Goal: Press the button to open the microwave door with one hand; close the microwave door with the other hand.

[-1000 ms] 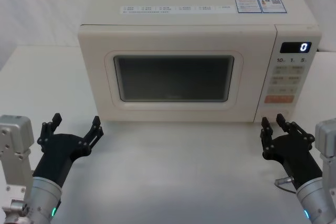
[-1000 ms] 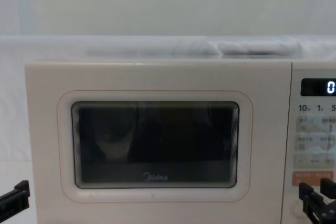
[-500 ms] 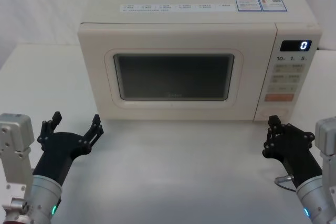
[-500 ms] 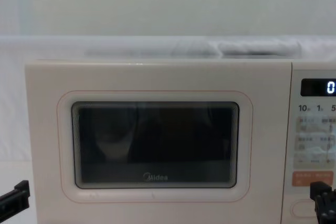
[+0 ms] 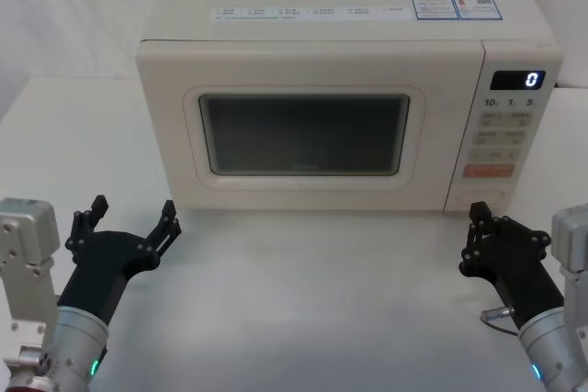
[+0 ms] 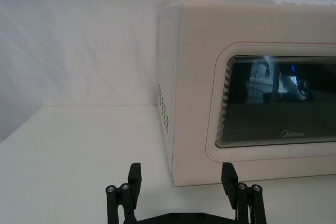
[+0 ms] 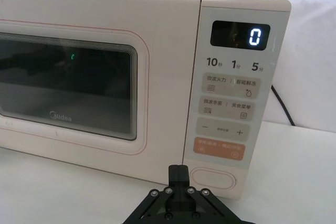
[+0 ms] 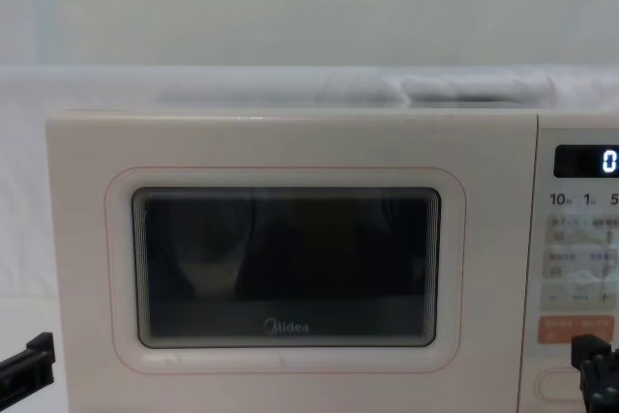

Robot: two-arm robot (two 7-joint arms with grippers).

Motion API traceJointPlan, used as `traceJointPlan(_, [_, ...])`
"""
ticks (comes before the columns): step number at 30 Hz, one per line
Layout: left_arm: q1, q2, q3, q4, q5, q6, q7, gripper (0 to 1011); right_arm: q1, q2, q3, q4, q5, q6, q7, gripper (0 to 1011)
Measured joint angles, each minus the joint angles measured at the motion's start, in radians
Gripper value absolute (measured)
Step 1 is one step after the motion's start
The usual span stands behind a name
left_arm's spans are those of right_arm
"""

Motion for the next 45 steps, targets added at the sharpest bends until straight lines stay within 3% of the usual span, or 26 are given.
traceJointPlan(17, [0.0, 0.0, 0.0, 0.0, 0.0, 0.0, 0.0, 1001, -0.001, -0.002, 0.002, 0.0, 0.0, 0.0, 0.002, 0])
traceJointPlan(26, [0.0, 0.0, 0.0, 0.0, 0.0, 0.0, 0.0, 1001, -0.011, -0.011, 0.041, -0.013, 0.01, 0.014, 0.04, 0])
traceJointPlan(32, [0.0, 0.0, 0.0, 0.0, 0.0, 0.0, 0.0, 1001, 0.003, -0.001, 0.082, -0.013, 0.036, 0.068, 0.089, 0])
traceJointPlan(38, [0.0, 0.0, 0.0, 0.0, 0.0, 0.0, 0.0, 1001, 0.035, 0.007, 0.119, 0.014, 0.053, 0.099, 0.133, 0])
traceJointPlan(45, [0.0, 0.0, 0.0, 0.0, 0.0, 0.0, 0.0, 1001, 0.091, -0.002, 0.135, 0.1, 0.063, 0.103, 0.166, 0])
